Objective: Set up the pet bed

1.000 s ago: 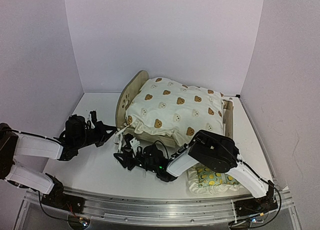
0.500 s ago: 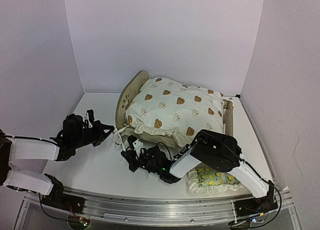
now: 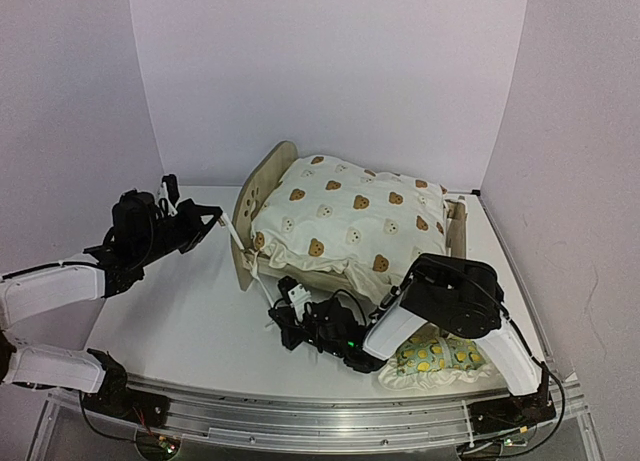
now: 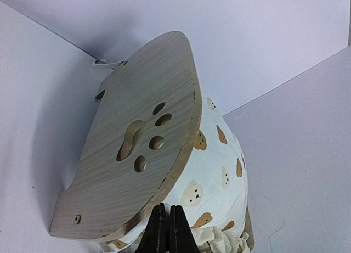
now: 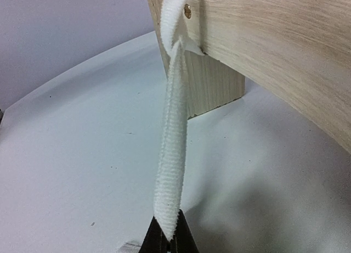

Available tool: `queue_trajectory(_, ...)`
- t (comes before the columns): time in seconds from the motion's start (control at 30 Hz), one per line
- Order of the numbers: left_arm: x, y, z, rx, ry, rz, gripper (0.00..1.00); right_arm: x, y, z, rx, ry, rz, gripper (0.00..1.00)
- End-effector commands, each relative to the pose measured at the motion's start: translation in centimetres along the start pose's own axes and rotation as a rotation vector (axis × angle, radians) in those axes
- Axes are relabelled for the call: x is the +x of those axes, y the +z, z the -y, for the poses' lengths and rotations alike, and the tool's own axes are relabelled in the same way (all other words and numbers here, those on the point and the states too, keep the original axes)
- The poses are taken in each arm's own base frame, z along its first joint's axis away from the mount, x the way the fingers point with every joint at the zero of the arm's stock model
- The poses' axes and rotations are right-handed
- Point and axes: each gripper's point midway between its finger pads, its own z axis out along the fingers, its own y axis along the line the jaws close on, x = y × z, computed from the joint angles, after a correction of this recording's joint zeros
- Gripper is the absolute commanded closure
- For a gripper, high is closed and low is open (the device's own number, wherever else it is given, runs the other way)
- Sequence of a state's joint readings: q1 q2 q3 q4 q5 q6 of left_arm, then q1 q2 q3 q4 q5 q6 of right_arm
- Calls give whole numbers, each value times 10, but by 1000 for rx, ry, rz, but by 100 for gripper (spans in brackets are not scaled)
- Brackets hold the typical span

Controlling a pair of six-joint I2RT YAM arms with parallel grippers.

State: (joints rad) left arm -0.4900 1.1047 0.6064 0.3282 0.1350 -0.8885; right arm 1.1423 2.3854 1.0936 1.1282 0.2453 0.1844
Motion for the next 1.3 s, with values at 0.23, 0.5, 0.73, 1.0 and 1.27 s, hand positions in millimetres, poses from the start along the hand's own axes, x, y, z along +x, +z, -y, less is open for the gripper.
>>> queue_trajectory(0.23,-69,-1,69,59,159,143,100,-2,10,16,114,-26,-19,100)
queue_trajectory(0.5,-85,-12,82,42,233,183,100,-2,38,22,121,-40,-16,100)
queue_trajectory(0.73,-58,-22,54,-1,235,114,100,-1,24,9,36,-46,-51,83)
queue_trajectory(1.0,-34,-48,33,-35,267,69,39,-24,-36,-46,-235,-41,-167,37)
queue_trajectory(1.27,-25,-62,21,-95,368,28,0,-69,-116,-58,-129,-102,-383,25)
